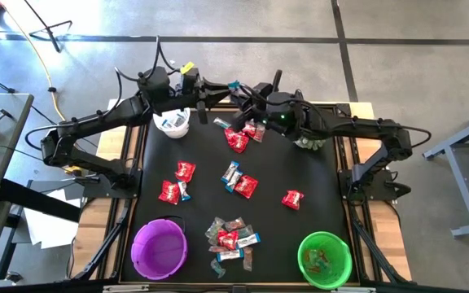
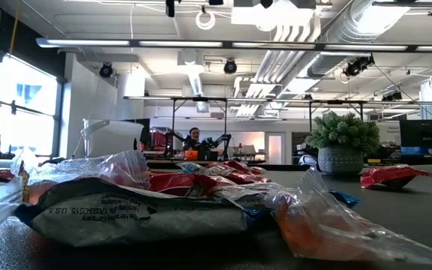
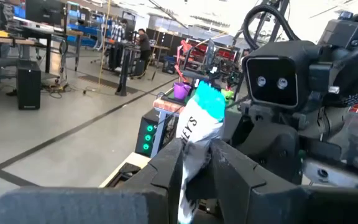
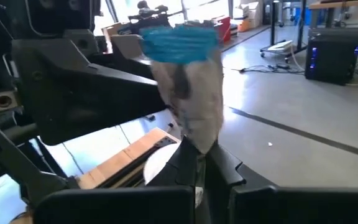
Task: Sort candy
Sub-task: Put the white chocolate into the white bucket
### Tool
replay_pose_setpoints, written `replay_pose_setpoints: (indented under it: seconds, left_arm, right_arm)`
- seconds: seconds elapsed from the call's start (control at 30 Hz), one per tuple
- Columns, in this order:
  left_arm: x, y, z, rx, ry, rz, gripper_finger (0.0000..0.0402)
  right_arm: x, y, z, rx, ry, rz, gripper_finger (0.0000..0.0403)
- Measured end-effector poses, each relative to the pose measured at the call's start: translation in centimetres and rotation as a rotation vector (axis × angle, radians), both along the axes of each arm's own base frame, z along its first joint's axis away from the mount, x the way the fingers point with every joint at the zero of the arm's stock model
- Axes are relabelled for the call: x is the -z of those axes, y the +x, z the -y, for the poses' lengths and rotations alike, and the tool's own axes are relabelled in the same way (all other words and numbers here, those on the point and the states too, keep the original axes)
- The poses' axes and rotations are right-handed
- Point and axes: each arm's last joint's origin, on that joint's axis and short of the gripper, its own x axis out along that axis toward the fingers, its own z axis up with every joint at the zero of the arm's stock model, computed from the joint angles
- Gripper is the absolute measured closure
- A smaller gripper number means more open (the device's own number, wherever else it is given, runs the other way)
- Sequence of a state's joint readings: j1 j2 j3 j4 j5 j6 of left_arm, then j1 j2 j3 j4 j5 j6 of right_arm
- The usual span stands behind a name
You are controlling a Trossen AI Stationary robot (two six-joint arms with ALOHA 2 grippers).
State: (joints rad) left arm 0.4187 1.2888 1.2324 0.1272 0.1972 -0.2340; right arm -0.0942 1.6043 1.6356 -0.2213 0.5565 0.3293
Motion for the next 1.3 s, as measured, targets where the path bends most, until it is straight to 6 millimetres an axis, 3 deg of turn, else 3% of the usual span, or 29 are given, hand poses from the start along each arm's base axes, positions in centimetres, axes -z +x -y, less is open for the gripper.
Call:
replay_pose_setpoints:
  seconds: [0.23,1.1,1.3]
  left_arm:
    - [0.16,0.26,0.20,0.006,-0.003,-0.007,0.0332]
    - [0.59,0.54,0.99,0.058,-0.018,-0.054,0.0332]
    - [0.62,0.47,0.67,0.013,0.060,-0.070,0.0332]
  right_arm:
    - [0.46,0.93,0.26,-0.015,-0.016,0.014,0.0402]
    - [0.47,0.74,0.92,0.012,-0.034,-0.004,0.0402]
    - [0.48,0.71,0.98,0.022,-0.036,-0.006,0.0402]
